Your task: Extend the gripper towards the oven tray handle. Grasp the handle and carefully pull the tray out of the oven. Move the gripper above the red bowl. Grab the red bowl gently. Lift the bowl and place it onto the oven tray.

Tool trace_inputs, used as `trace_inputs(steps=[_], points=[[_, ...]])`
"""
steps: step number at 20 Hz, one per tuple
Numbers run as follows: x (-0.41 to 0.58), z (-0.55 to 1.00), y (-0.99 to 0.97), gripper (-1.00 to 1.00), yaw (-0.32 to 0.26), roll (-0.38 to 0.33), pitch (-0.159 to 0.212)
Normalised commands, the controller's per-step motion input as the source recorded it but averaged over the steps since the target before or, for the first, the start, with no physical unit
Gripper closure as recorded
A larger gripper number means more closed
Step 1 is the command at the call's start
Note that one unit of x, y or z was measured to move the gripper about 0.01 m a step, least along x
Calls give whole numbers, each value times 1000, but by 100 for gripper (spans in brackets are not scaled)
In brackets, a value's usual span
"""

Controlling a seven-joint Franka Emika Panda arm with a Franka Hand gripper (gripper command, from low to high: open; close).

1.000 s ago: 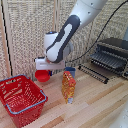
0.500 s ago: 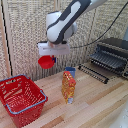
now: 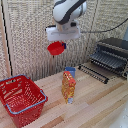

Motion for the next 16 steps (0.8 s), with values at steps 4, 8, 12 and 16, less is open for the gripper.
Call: trace_inputs(steps=[4,8,12,16], points=[[0,555,-578,100,-220,2,73],[0,436,-448,100,-275,6,31],[-48,418,-443,100,-278,14,42],[-73,319,-489,100,-267,5,31]])
